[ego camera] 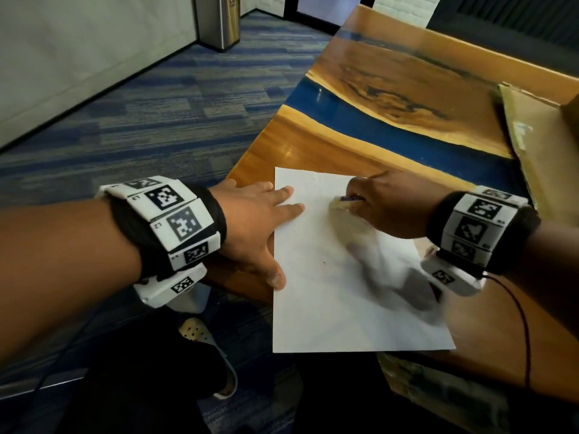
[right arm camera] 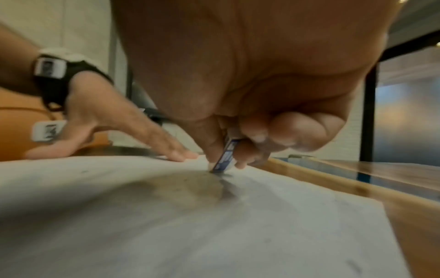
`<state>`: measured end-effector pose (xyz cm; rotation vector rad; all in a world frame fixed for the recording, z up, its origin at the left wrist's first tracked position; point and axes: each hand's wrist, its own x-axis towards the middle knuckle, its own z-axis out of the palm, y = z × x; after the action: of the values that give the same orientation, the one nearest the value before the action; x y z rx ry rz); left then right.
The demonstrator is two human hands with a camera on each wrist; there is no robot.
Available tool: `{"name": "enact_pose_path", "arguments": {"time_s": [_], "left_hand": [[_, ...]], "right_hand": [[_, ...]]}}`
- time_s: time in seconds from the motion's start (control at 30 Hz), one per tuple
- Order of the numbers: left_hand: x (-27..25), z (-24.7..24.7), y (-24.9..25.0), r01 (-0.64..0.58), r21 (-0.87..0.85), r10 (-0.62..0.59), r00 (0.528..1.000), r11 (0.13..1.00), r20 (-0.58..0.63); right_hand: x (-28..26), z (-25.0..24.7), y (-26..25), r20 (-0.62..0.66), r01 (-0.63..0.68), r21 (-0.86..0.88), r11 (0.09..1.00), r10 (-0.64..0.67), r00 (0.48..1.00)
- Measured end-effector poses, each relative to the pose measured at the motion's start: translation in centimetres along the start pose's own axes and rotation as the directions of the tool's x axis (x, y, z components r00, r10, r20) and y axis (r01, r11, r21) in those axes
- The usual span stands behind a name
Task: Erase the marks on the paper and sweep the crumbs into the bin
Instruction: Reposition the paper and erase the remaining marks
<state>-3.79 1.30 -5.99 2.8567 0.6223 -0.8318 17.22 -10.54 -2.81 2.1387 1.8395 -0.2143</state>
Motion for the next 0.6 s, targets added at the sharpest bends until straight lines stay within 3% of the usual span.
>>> {"name": "enact_pose_path", "arguments": {"time_s": [0.13, 0.2, 0.27, 0.33, 0.4, 0.5, 0.6], "left_hand": [[-0.1, 0.2, -0.2, -0.005, -0.04, 0.005, 1.0, 0.999, -0.005], [-0.4, 0.3, -0.5, -0.012, -0.075, 0.011, 1.0, 0.997, -0.019], [-1.0, 0.3, -1.1, -0.018, -0.144, 0.012, 0.999, 0.989, -0.041], [-1.6, 0.6, -1.9, -0.011, -0.236, -0.011, 0.996, 0.972, -0.089], [-2.0, 1.0, -2.7, 0.017, -0.353, -0.076, 0.985, 0.935, -0.156], [-2.0, 1.7, -3.9, 0.108, -0.473, -0.237, 0.946, 0.875, -0.222], [-2.6, 1.9, -4.9, 0.198, -0.538, -0.37, 0.899, 0.82, -0.234]], "right_hand": [[-2.9, 0.8, -1.5, 0.074, 0.155, 0.096, 0.983, -0.162, 0.984], [-3.3, 1.4, 1.0, 0.05, 0.063, 0.116, 0.991, -0.069, 0.996], [-3.6, 2.2, 4.8, -0.036, -0.114, 0.145, 0.983, 0.12, 0.992], [-4.0, 3.5, 7.9, -0.027, -0.261, 0.193, 0.946, 0.271, 0.962], [-4.6, 4.6, 9.3, 0.019, -0.339, 0.201, 0.919, 0.342, 0.94], [-5.3, 4.5, 8.8, -0.048, -0.361, 0.24, 0.901, 0.383, 0.923], [-5.7, 3.0, 6.0, -0.208, -0.234, 0.305, 0.923, 0.304, 0.93]]}}
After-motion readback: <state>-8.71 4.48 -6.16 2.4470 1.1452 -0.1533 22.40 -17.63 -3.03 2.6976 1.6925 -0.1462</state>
